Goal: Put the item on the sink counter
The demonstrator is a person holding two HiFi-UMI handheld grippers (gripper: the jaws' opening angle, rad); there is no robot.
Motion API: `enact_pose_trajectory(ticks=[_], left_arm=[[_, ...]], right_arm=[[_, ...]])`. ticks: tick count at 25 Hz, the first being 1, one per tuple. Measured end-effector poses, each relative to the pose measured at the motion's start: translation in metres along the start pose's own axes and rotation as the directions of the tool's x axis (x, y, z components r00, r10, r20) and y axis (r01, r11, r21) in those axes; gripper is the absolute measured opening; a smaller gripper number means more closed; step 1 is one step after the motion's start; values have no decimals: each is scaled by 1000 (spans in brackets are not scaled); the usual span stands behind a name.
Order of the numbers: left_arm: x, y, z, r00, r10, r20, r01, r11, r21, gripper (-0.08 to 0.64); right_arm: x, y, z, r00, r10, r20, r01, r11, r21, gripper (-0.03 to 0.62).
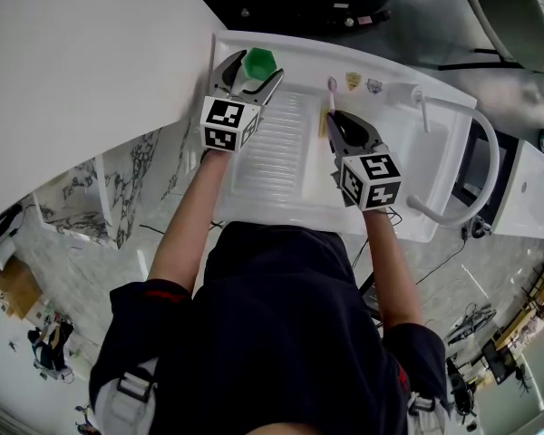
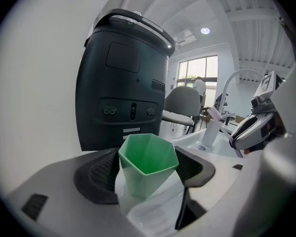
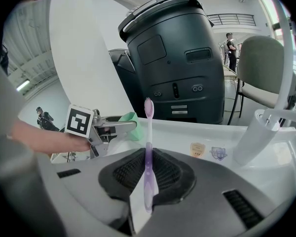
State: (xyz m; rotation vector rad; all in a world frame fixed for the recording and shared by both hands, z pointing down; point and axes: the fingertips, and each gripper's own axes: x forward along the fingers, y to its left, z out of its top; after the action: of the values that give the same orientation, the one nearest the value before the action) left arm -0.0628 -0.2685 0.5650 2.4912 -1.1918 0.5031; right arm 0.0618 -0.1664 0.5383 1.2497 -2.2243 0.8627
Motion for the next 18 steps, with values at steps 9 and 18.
enact_pose_trajectory(ticks=[9, 18], left_arm=[[-2, 0, 2, 1000, 13, 13, -13, 1000, -10, 362], [-6, -2, 3, 1000, 17, 22, -17, 1000, -16, 377]], right_arm=[[-1, 0, 0, 1000, 4, -1, -4, 1000, -4, 63], [-2, 0, 1, 1000, 12, 2, -12, 1000, -12, 63]])
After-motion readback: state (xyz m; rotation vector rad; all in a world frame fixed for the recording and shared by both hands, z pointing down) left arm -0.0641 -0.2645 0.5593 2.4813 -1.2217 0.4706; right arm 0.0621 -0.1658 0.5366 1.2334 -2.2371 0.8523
